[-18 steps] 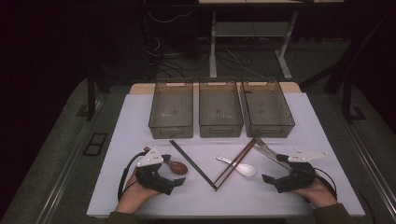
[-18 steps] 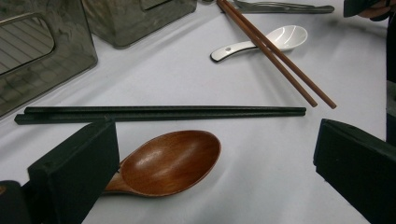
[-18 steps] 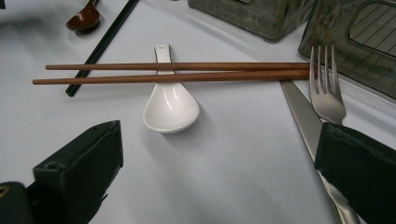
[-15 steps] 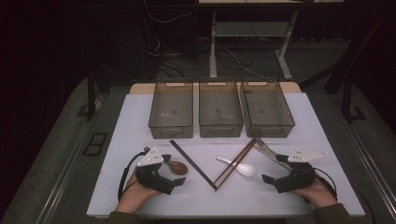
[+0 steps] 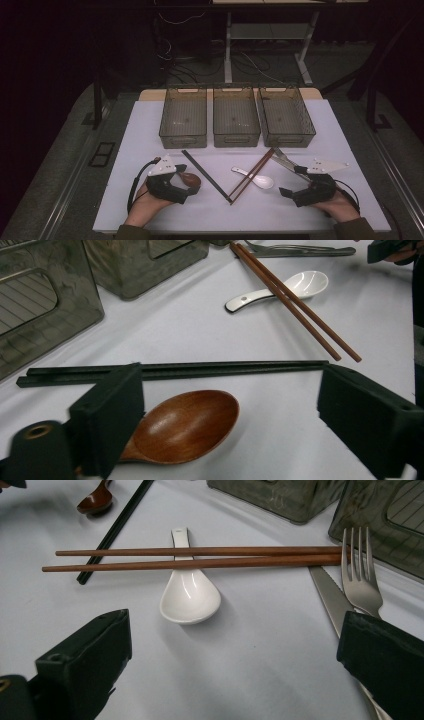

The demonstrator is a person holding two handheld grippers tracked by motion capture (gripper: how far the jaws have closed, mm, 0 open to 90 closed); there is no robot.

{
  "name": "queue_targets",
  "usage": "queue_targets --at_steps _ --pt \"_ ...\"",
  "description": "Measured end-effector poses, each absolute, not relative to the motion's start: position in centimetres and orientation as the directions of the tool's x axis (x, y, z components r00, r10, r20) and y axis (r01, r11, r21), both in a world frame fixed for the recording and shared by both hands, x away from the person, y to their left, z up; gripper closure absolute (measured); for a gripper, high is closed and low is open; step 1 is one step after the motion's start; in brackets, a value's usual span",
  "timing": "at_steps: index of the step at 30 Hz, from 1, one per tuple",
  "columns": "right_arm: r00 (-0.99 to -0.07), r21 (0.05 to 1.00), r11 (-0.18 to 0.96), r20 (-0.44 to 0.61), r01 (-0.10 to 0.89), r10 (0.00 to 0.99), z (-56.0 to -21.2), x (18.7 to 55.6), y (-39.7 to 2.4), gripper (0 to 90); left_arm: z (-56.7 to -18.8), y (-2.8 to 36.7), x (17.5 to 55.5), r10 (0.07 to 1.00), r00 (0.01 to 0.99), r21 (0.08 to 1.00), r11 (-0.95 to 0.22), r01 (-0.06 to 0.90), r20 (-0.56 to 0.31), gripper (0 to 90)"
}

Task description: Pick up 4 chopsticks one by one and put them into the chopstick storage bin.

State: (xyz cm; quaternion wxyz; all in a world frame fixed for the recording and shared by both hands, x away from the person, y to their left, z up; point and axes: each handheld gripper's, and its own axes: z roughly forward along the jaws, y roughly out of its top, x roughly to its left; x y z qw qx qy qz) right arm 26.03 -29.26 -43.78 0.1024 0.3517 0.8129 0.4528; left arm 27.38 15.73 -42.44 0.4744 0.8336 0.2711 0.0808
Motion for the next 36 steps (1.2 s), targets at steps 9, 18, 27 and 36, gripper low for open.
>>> queue_targets --at_steps 9,18,27,36 --pt "-0.731 0.807 0.341 0.155 0.481 0.665 -43.8 26.0 -29.3 0.9 -42.6 15.3 28.9 0.52 0.848 0.82 -0.437 0.369 -0.104 32.4" --pt "-0.733 0.804 0.346 0.156 0.483 0.662 -43.9 26.1 -29.2 0.9 -43.2 15.5 29.8 0.522 0.847 0.786 -0.48 0.39 -0.102 44.2" --pt "-0.733 0.798 0.352 0.156 0.488 0.662 -43.9 26.2 -29.1 0.9 -43.1 16.2 31.5 0.576 0.814 0.748 -0.511 0.424 -0.068 70.3" --pt "-0.736 0.797 0.358 0.153 0.487 0.66 -44.0 26.2 -29.0 0.9 -43.4 17.5 32.5 0.664 0.747 0.694 -0.519 0.499 -0.04 88.4"
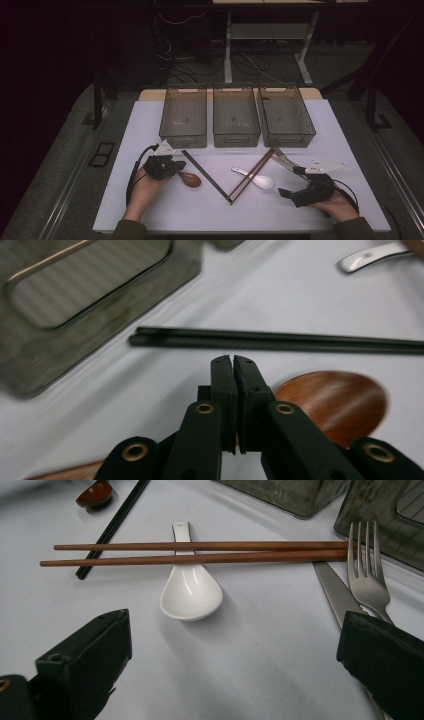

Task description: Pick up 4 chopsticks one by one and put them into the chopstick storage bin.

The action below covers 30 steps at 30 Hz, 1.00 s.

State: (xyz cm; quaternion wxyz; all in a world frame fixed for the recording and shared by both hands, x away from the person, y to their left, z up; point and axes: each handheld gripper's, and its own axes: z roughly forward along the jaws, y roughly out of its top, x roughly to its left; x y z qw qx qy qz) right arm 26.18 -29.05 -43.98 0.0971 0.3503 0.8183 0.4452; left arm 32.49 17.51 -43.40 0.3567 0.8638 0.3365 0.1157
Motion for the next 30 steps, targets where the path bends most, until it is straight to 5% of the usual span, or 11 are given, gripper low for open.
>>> queue_targets --at_steps 13,26,30 --pt "-0.738 0.796 0.358 0.157 0.488 0.657 -43.9 26.1 -29.1 0.9 -43.7 18.2 32.5 0.688 0.726 0.633 -0.564 0.53 0.005 89.0" --pt "-0.742 0.795 0.364 0.154 0.485 0.652 -44.0 26.1 -29.0 0.9 -43.1 19.3 31.0 0.684 0.728 0.618 -0.556 0.556 -0.039 88.9" --pt "-0.744 0.795 0.367 0.153 0.483 0.65 -44.0 26.2 -29.0 0.9 -42.9 18.6 30.8 0.647 0.758 0.673 -0.526 0.521 -0.081 78.5"
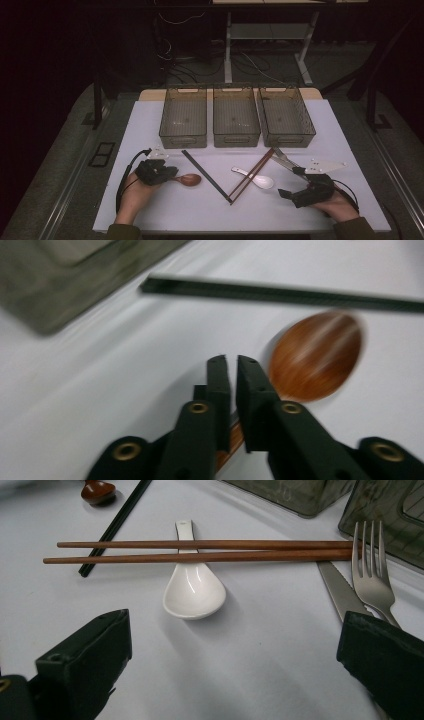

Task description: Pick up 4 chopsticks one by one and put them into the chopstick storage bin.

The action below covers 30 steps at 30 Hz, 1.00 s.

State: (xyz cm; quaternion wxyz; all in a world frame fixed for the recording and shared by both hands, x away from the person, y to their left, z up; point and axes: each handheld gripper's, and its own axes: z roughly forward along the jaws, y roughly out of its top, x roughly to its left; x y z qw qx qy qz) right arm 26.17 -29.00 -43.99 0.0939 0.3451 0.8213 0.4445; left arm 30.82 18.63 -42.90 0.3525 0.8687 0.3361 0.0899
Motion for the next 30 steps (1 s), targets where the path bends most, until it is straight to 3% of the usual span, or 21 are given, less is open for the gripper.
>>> queue_targets --at_steps 7,14,24,30 --pt "-0.746 0.793 0.37 0.153 0.484 0.648 -44.0 26.2 -28.9 0.9 -43.3 16.8 30.9 0.578 0.805 0.71 -0.511 0.485 -0.133 53.5" --pt "-0.749 0.792 0.375 0.15 0.482 0.645 -44.0 26.2 -28.9 0.9 -43.8 15.9 31.0 0.546 0.83 0.691 -0.555 0.462 -0.116 43.8" --pt "-0.749 0.792 0.374 0.151 0.482 0.645 -44.0 26.2 -29.0 0.9 -44.0 15.4 30.6 0.518 0.851 0.661 -0.61 0.437 -0.085 42.4" --pt "-0.749 0.792 0.374 0.151 0.482 0.645 -44.0 26.2 -29.0 0.9 -43.8 15.4 30.4 0.493 0.866 0.653 -0.629 0.422 -0.085 51.1"
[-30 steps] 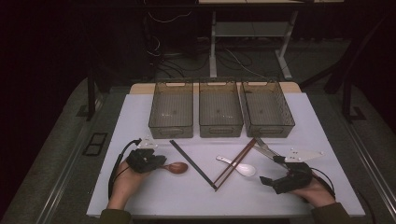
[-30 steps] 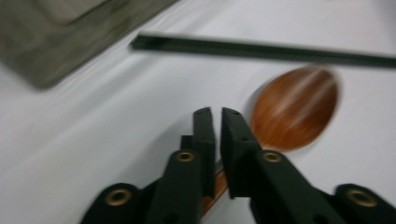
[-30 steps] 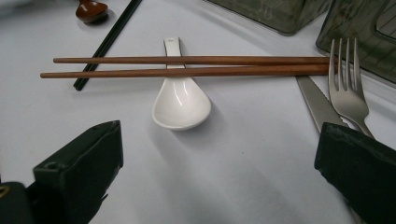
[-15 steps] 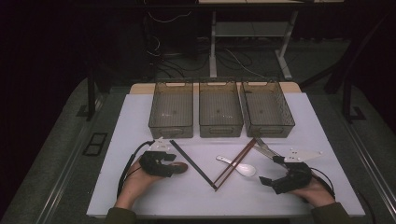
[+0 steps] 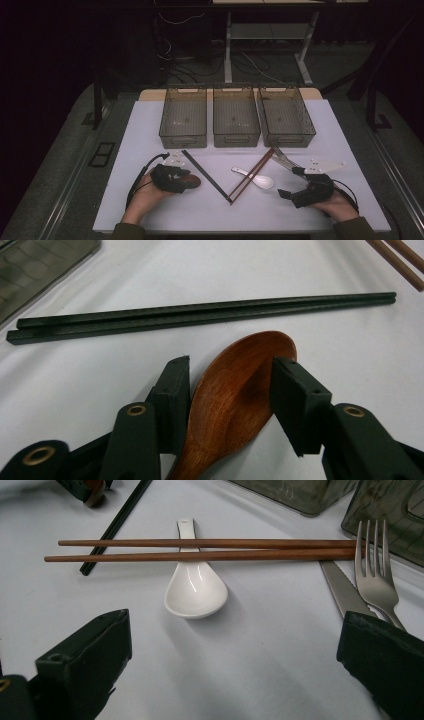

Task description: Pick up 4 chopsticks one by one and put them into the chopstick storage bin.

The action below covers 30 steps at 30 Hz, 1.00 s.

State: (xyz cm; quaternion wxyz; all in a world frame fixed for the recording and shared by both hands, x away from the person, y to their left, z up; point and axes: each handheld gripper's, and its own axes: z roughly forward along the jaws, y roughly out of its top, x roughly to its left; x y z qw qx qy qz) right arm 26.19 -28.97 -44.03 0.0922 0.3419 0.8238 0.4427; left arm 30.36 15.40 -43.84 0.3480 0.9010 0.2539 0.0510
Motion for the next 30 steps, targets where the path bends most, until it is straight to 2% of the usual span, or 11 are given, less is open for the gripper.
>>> queue_targets --at_steps 8,16,22,30 --pt "-0.75 0.791 0.376 0.151 0.482 0.644 -44.0 26.2 -29.0 0.9 -43.4 15.4 30.0 0.473 0.88 0.636 -0.664 0.393 -0.049 68.7" --pt "-0.752 0.789 0.38 0.151 0.482 0.642 -44.0 26.2 -28.9 0.9 -42.7 15.8 29.8 0.444 0.892 0.664 -0.64 0.386 -0.091 84.3" --pt "-0.752 0.79 0.379 0.152 0.483 0.641 -44.0 26.2 -29.0 0.9 -42.6 15.9 30.0 0.459 0.883 0.659 -0.634 0.406 -0.102 85.0" --pt "-0.754 0.789 0.381 0.151 0.481 0.639 -44.1 26.2 -28.9 0.9 -41.3 18.0 30.7 0.574 0.815 0.696 -0.553 0.457 -0.079 85.0"
